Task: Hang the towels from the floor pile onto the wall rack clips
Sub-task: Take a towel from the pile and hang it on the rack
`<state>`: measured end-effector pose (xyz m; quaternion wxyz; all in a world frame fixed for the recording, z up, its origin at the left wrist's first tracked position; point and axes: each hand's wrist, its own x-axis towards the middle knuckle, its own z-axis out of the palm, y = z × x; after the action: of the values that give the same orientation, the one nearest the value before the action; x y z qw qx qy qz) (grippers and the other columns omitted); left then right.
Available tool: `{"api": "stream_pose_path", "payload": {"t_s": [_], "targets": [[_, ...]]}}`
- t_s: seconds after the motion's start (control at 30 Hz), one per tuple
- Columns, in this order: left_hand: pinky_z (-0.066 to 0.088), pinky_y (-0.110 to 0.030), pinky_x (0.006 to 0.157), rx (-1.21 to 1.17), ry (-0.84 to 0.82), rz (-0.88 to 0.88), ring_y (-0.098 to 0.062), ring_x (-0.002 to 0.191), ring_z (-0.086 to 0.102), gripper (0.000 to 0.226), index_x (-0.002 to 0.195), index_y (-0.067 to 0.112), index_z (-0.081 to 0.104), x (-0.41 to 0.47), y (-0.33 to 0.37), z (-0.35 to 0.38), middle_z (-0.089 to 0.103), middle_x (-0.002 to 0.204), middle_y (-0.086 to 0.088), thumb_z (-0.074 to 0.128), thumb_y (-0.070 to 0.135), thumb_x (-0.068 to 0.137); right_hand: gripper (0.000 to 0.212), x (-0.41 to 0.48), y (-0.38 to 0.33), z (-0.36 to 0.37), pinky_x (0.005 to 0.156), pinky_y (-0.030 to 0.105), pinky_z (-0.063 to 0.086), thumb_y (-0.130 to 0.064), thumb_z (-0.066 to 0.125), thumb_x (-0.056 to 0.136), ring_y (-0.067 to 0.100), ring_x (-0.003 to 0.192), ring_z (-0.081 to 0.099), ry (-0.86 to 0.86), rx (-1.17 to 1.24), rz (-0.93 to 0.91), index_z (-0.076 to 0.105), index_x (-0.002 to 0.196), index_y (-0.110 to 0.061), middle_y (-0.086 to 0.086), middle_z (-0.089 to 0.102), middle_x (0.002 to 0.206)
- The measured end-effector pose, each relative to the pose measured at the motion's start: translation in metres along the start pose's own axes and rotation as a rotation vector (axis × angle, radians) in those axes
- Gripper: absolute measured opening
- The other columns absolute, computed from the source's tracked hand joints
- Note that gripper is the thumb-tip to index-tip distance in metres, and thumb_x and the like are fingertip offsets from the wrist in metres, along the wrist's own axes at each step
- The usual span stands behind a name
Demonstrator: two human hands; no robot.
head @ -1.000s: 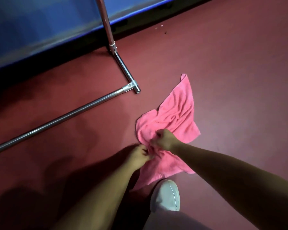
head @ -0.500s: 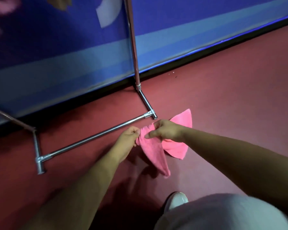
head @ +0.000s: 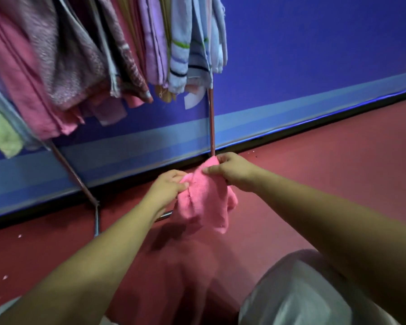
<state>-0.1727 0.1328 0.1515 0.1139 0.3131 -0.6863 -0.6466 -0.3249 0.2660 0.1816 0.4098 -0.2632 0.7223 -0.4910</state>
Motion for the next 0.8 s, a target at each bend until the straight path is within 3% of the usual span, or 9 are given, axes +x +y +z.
{"api": "stream_pose_path", "payload": {"t_s": [0.1,0.2,0.33,0.43,0.5,0.6,0.7,0.8], "targets": [[0.045,-0.014,0.053,-0.097,0.067,0.079,-0.009,0.063,0.059,0.016,0.093,0.006,0.063,-0.015,0.028,-0.021,0.071,0.080,-0.002,0.056,-0.009,0.091,0.036,-0.010,-0.028,0.015,0.070,0.036,0.048,-0.027,0.080,0.074,0.022,0.076,0.062,0.077,-0.090,-0.072,0.072,0.094,0.000,0.015,0.072,0.088],[0.046,-0.022,0.063,0.038,0.078,0.169,-0.010,0.066,0.060,0.009,0.099,0.001,0.066,-0.031,0.044,-0.044,0.074,0.085,-0.006,0.061,0.008,0.094,0.035,-0.020,-0.043,0.022,0.064,0.028,0.047,-0.028,0.081,0.077,0.016,0.070,0.060,0.125,-0.270,-0.100,0.071,0.094,0.001,0.005,0.067,0.078],[0.043,-0.029,0.071,0.120,0.017,0.280,-0.011,0.071,0.057,0.008,0.091,0.011,0.067,-0.053,0.044,-0.058,0.071,0.082,-0.009,0.062,0.014,0.095,0.040,-0.025,-0.041,0.038,0.067,0.032,0.050,-0.025,0.085,0.072,0.017,0.069,0.058,0.174,-0.458,-0.161,0.067,0.099,-0.001,0.004,0.065,0.078],[0.046,-0.026,0.076,0.210,-0.092,0.358,-0.010,0.078,0.059,0.011,0.092,0.015,0.069,-0.061,0.049,-0.056,0.072,0.087,-0.009,0.064,0.026,0.091,0.052,-0.028,-0.033,0.060,0.088,0.032,0.056,-0.009,0.074,0.074,0.015,0.088,0.068,0.040,-0.343,-0.304,0.063,0.124,-0.013,0.006,0.073,0.103],[0.046,-0.024,0.077,0.286,-0.123,0.394,-0.007,0.079,0.059,0.009,0.093,0.016,0.071,-0.064,0.054,-0.056,0.072,0.088,-0.004,0.065,0.022,0.093,0.035,-0.029,-0.032,0.070,0.091,0.037,0.054,-0.005,0.069,0.078,0.009,0.089,0.066,-0.110,-0.362,-0.391,0.068,0.113,-0.009,0.008,0.075,0.104],[0.048,-0.027,0.081,0.277,-0.075,0.424,-0.008,0.080,0.060,0.008,0.095,0.015,0.072,-0.068,0.058,-0.059,0.073,0.090,-0.007,0.065,0.018,0.093,0.016,-0.030,-0.036,0.071,0.079,0.040,0.053,-0.019,0.069,0.083,0.006,0.077,0.057,-0.163,-0.425,-0.402,0.073,0.095,-0.010,0.002,0.073,0.085],[0.041,-0.029,0.069,0.258,-0.071,0.375,-0.012,0.072,0.052,0.011,0.094,0.012,0.070,-0.070,0.061,-0.075,0.067,0.077,-0.006,0.072,0.021,0.089,0.016,-0.034,-0.045,0.069,0.068,0.038,0.044,-0.024,0.069,0.080,0.011,0.072,0.053,-0.088,-0.249,-0.422,0.068,0.084,-0.008,0.005,0.064,0.074],[0.037,-0.030,0.067,0.455,-0.181,0.246,-0.009,0.066,0.048,0.034,0.087,0.014,0.069,-0.065,0.059,-0.104,0.061,0.070,0.003,0.080,0.045,0.076,0.013,-0.034,-0.062,0.064,0.058,0.028,0.037,-0.012,0.065,0.086,0.013,0.063,0.045,0.128,0.106,-0.422,0.059,0.075,-0.013,0.000,0.052,0.066]]}}
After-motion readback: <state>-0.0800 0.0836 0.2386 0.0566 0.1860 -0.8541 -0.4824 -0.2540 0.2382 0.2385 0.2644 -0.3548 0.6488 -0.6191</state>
